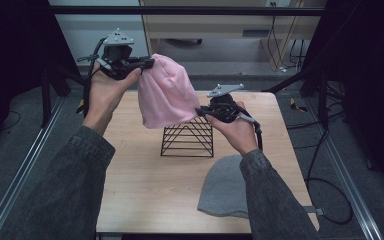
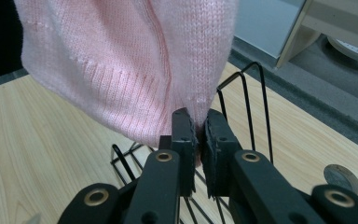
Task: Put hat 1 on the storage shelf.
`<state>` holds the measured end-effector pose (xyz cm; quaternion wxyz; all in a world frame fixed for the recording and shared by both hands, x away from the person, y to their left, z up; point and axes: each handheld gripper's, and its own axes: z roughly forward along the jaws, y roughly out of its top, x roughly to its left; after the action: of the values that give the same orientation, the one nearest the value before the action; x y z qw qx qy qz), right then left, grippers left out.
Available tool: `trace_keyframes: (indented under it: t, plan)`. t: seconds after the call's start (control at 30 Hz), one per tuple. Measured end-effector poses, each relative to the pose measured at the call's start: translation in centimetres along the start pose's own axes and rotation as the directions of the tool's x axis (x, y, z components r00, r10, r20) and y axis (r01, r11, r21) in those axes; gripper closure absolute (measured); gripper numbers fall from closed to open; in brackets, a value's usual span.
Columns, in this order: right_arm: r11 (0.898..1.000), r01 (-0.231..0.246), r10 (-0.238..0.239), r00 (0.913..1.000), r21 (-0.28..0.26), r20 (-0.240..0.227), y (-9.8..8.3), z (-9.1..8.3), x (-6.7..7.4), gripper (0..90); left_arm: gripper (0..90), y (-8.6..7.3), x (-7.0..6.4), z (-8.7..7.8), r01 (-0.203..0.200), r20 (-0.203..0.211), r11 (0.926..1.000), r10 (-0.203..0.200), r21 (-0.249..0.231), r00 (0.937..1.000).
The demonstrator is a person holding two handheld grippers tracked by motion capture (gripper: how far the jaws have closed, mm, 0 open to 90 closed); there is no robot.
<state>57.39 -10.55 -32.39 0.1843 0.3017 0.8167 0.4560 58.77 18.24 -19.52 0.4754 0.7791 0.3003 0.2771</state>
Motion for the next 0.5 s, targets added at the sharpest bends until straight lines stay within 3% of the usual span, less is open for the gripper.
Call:
trace_keyframes:
  t: [0.5]
  plan:
    - [1.000,0.013,-0.013,0.9996,0.002,0.025,-1.8,0.6,-0.2,83.8,84.2,-0.5,-1.3,2.3,-0.025,0.019,0.9993,0.026,-0.027,0.9995]
